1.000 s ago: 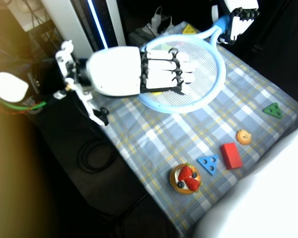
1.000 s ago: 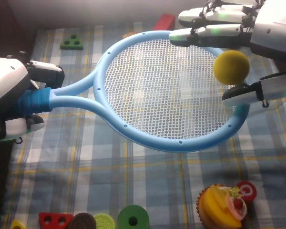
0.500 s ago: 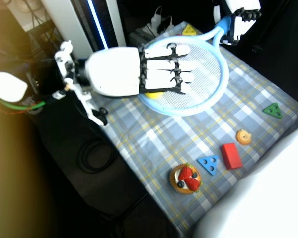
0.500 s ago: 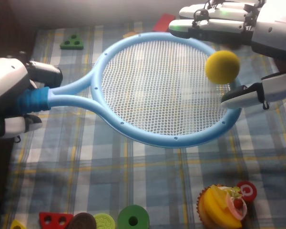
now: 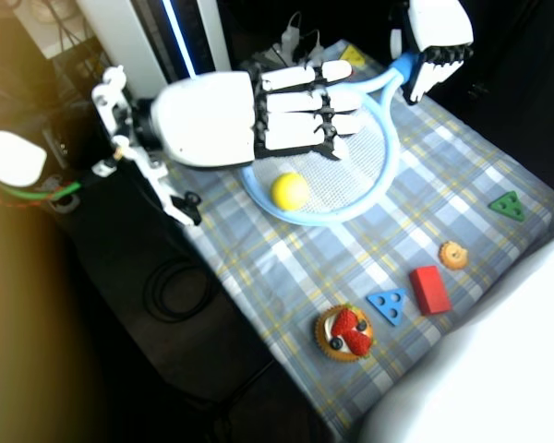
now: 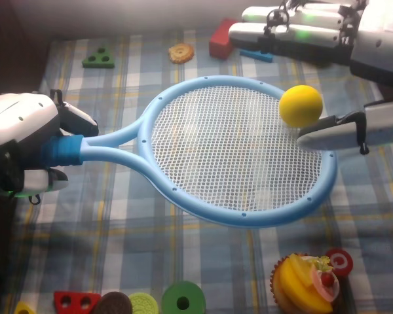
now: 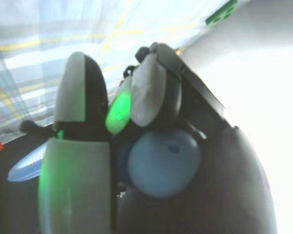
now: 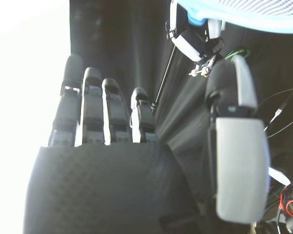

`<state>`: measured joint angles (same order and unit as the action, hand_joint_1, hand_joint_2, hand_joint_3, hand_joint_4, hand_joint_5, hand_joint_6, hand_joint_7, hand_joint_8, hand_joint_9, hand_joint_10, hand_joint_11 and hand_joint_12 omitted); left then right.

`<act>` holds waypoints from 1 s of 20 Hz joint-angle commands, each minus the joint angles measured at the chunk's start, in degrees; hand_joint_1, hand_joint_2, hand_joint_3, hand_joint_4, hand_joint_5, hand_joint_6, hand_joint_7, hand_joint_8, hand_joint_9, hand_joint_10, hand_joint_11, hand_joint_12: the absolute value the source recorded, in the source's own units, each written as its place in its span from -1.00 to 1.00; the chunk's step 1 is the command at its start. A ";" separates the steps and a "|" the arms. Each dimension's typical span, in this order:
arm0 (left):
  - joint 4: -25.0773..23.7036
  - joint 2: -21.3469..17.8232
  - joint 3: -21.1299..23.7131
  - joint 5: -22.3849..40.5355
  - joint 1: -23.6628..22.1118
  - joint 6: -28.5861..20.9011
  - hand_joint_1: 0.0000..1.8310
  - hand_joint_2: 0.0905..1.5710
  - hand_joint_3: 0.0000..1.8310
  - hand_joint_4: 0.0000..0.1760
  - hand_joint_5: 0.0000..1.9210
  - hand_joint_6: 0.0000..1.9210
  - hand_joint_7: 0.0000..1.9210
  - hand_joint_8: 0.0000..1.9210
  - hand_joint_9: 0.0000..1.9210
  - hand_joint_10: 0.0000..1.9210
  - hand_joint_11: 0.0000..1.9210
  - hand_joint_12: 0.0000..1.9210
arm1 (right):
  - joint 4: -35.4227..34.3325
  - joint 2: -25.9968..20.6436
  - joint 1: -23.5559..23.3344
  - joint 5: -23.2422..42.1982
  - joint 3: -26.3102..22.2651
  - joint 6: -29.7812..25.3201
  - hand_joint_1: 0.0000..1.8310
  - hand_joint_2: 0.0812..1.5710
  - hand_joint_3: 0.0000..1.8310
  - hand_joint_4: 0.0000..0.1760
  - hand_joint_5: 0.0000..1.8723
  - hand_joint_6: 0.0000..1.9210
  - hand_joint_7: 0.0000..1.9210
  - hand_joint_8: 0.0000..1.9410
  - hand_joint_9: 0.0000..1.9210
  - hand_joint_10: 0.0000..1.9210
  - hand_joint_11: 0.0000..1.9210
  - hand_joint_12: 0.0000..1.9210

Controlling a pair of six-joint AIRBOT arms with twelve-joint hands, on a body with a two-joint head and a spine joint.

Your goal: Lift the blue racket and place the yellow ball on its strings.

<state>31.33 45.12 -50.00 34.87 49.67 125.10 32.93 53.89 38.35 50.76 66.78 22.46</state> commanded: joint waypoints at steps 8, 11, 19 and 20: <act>1.64 1.02 -1.65 3.64 -1.09 2.49 0.72 0.54 -1.00 -0.04 -0.15 1.00 0.31 1.00 0.61 1.00 0.54 1.00 | -3.41 0.11 0.83 6.58 0.00 -0.23 -0.46 0.48 -1.00 0.57 -1.00 -1.00 -0.88 -1.00 -0.71 -0.99 -0.91 0.03; 3.63 1.42 -1.85 3.49 -1.12 5.47 0.74 0.52 -1.00 0.15 -0.15 1.00 0.33 1.00 0.59 1.00 0.53 1.00 | -3.41 0.10 0.83 6.58 0.01 -0.23 -0.41 0.48 -1.00 0.48 -1.00 -1.00 -0.85 -0.99 -0.70 -0.99 -0.95 0.03; 4.20 1.96 -1.80 3.82 -1.27 5.97 0.61 0.58 -0.99 0.68 -0.39 1.00 0.01 1.00 0.28 1.00 0.27 1.00 | -3.79 -0.09 1.34 6.55 0.03 -0.23 -0.43 0.55 -1.00 0.30 -0.99 -1.00 -0.87 -1.00 -0.79 -1.00 -1.00 -0.15; 4.41 1.97 -1.84 3.87 -1.26 5.97 0.65 0.56 -1.00 0.56 -0.38 1.00 -0.03 1.00 0.24 1.00 0.17 1.00 | -3.82 -0.09 1.34 6.55 0.04 -0.23 -0.44 0.56 -1.00 0.26 -1.00 -1.00 -0.87 -1.00 -0.78 -1.00 -1.00 -0.12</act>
<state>36.62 47.05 -51.59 32.80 49.06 131.15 32.18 53.82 40.25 51.24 66.76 22.48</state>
